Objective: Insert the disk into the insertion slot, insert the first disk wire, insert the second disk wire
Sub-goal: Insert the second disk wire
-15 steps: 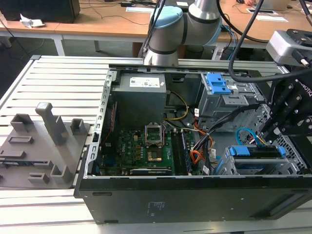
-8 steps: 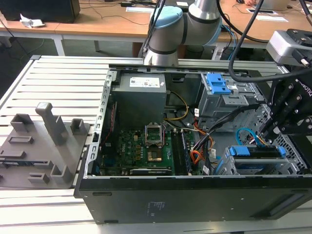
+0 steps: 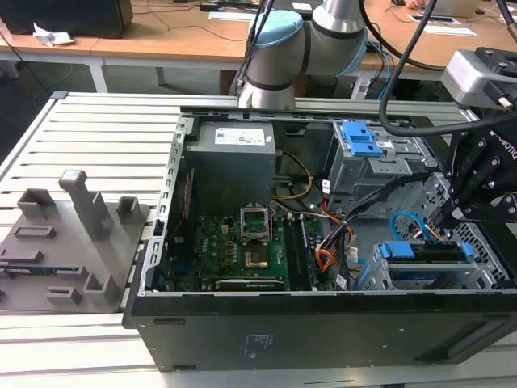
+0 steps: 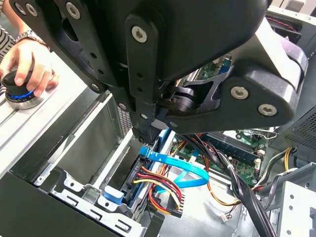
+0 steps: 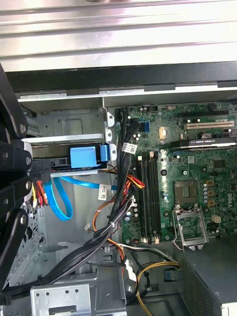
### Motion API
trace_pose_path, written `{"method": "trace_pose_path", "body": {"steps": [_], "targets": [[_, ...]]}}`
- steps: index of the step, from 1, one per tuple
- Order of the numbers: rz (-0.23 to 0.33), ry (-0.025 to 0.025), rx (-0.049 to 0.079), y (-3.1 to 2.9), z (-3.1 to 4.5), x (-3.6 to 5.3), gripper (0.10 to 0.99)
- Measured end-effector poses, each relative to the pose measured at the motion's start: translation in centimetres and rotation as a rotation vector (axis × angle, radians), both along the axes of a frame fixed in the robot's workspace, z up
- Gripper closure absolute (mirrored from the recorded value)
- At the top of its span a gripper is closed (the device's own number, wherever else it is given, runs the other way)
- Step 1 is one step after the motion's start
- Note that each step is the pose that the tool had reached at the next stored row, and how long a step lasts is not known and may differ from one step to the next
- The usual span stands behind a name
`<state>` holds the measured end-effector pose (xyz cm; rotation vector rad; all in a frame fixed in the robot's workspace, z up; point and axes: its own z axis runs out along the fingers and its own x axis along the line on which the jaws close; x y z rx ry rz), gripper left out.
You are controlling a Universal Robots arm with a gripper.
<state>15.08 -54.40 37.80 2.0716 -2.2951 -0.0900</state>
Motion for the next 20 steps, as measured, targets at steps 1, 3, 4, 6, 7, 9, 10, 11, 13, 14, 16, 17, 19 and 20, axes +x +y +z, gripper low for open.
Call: {"method": "trace_pose_path", "body": {"steps": [1,3,4,6,7,9,10,11,13,14,16,17,19,20], "targets": [[0.0,0.0,0.0,0.0,0.01,0.0,0.98],[0.0,0.0,0.0,0.0,0.01,0.0,0.98],[0.0,0.0,0.0,0.0,0.01,0.0,0.98],[0.0,0.0,0.0,0.0,-0.1,0.0,0.98],[0.0,0.0,0.0,0.0,-0.25,0.0,0.98],[0.0,0.0,0.0,0.0,-0.6,0.0,0.98],[0.0,0.0,0.0,0.0,-0.94,0.0,0.98],[0.0,0.0,0.0,0.0,-1.06,0.0,0.98],[0.0,-0.0001,0.0,0.0,-1.2,-0.21,0.98],[0.0,0.0,0.0,0.0,-1.26,-0.71,0.98],[0.0,0.0,0.0,0.0,-1.3,-1.19,0.98],[0.0,0.0,0.0,-0.01,-1.31,-1.46,0.98],[0.0,0.0,0.0,-0.01,-1.33,-1.71,0.98],[0.0,0.0,0.0,-0.01,-1.32,-1.72,0.98]]}}
